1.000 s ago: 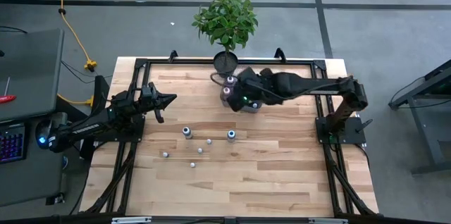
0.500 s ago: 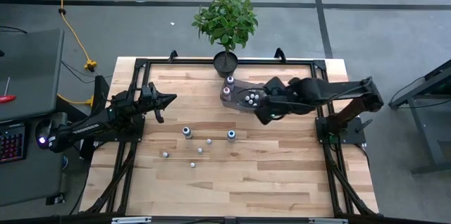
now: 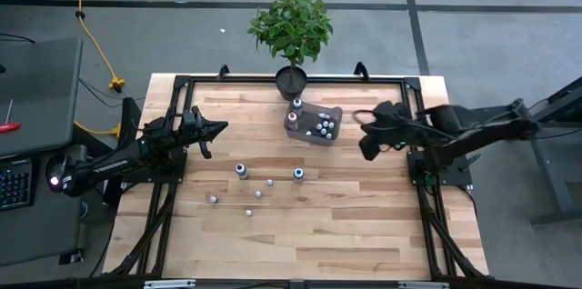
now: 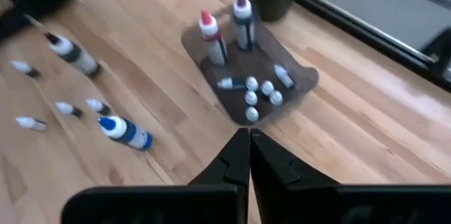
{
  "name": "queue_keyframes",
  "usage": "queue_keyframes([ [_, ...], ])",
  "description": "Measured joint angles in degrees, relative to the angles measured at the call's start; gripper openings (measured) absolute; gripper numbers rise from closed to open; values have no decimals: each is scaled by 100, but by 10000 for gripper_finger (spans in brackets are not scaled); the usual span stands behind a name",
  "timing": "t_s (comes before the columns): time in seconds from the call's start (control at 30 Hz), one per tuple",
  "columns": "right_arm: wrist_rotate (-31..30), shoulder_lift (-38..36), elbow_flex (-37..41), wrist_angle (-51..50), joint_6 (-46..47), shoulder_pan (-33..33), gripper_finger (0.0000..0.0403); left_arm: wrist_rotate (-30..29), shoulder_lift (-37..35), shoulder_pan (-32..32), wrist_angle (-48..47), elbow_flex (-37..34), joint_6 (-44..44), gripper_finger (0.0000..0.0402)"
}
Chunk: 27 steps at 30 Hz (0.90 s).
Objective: Pick & Place food coloring
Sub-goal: Put the small red food coloring bottle into the black bin
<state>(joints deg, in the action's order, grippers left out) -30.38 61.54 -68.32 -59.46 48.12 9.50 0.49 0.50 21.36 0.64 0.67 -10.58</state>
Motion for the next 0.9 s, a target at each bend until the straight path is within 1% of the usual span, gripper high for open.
queue_keyframes([
  [0.17,-207,-1244,1540,1721,-765,2,1,0,0,-1,0,0,0,0],
  [0.33,-100,-2370,2860,3258,-1608,4,1,0,-1,1,-1,0,0,0],
  [0.43,-82,-2908,3441,3578,-1831,4,1,0,-1,0,0,0,1,0],
  [0.57,-51,-3463,3937,3828,-2091,4,0,0,1,1,-1,0,-1,0],
  [0.67,266,-3835,4254,4370,-2686,4,0,0,0,0,0,0,0,0],
  [0.8,1055,-4259,4791,5498,-3423,4,0,0,1,-1,0,0,-1,0],
  [0.9,1386,-4580,5193,6048,-3654,4,0,0,0,0,0,0,1,0],
])
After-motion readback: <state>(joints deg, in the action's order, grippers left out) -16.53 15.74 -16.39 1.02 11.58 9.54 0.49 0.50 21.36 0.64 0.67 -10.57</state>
